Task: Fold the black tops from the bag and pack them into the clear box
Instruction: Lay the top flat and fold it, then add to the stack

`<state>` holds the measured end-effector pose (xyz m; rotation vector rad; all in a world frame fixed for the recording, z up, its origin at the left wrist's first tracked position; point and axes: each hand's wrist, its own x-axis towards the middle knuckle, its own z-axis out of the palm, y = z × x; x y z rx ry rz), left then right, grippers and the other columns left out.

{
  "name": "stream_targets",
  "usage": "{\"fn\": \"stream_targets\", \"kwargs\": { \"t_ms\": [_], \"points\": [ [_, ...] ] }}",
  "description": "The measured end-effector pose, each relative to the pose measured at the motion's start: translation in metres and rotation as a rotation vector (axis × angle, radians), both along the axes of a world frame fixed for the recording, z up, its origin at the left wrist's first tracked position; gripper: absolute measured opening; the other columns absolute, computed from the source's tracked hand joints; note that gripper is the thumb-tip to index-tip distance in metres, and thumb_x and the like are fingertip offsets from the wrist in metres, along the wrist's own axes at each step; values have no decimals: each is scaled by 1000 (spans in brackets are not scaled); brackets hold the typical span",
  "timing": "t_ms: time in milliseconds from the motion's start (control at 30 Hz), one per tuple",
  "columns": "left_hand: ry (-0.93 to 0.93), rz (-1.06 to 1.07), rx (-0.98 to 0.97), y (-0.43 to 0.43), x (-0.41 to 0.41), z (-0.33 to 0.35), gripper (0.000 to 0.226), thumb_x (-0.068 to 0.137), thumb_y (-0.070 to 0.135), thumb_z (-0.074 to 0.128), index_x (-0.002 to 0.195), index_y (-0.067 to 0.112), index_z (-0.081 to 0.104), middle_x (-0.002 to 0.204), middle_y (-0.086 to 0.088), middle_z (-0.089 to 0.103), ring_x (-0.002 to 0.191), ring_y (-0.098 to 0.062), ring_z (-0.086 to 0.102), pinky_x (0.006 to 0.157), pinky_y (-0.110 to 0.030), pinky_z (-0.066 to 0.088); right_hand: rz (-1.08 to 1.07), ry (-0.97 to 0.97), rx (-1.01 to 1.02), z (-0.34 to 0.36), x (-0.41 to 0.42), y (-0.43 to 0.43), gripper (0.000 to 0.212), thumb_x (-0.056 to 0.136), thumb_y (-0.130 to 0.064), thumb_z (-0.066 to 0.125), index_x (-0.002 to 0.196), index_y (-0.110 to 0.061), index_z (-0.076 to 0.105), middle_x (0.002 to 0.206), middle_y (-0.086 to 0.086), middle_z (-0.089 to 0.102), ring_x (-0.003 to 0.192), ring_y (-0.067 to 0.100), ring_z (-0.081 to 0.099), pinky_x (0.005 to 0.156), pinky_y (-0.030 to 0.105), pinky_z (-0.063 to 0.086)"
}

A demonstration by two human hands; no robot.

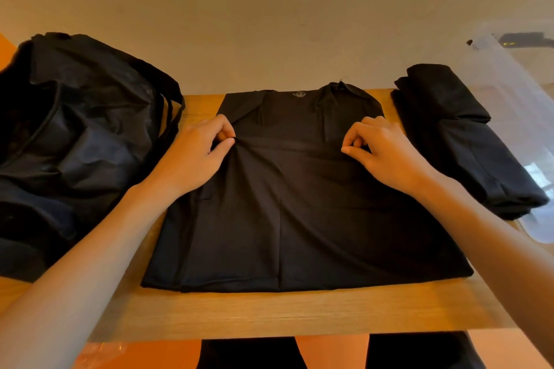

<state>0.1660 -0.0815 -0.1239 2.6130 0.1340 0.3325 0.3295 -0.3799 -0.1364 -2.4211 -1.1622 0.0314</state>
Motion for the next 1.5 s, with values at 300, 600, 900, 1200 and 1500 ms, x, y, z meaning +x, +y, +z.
{"fn": "stream_targets", "kwargs": {
  "t_ms": [300, 600, 900, 1200, 1500],
  "points": [
    [68, 44, 37, 14, 6, 8, 7, 105, 23, 55, 105, 16, 58, 77, -9, 58, 65, -13, 55, 63, -35, 44, 0, 92, -21, 17, 9, 3, 16, 103, -30, 56, 107, -15, 60, 68, -6, 58, 62, 10, 58, 63, 28, 48],
    [311, 33, 301, 28, 9, 7, 36, 97, 51, 58, 87, 17, 51, 63, -5, 54, 58, -21, 52, 57, -41, 41, -67, -4, -402, 32, 29, -13, 33, 99, -52, 52, 90, -21, 59, 68, -5, 58, 65, 12, 56, 72, 35, 41],
    [37, 203, 326, -21, -13, 17, 59, 103, 53, 41, 139, 7, 49, 144, -18, 39, 130, -39, 43, 105, -53, 43, -167, -292, -168, 39, -28, -24, 35, 101, -35, 56, 130, -15, 62, 130, 11, 58, 126, 33, 52, 114, 45, 32],
    [354, 65, 459, -78, -136, -38, 80, 99, 76, 14, 164, 31, 5, 172, -1, -3, 159, -22, 1, 124, -44, 8, -274, -24, -324, -28, -142, -111, 79, 99, -74, 1, 163, -29, 1, 171, 1, -6, 156, 10, -15, 126, 29, -5],
    [94, -161, 351, -64, -167, -33, 52, 103, 53, 41, 148, 32, 52, 166, -1, 30, 155, -20, 23, 124, -37, 21, -28, -293, 61, -21, -161, -119, 44, 95, -46, 56, 127, -19, 70, 144, 13, 52, 137, 31, 44, 119, 34, 25]
  ]
}}
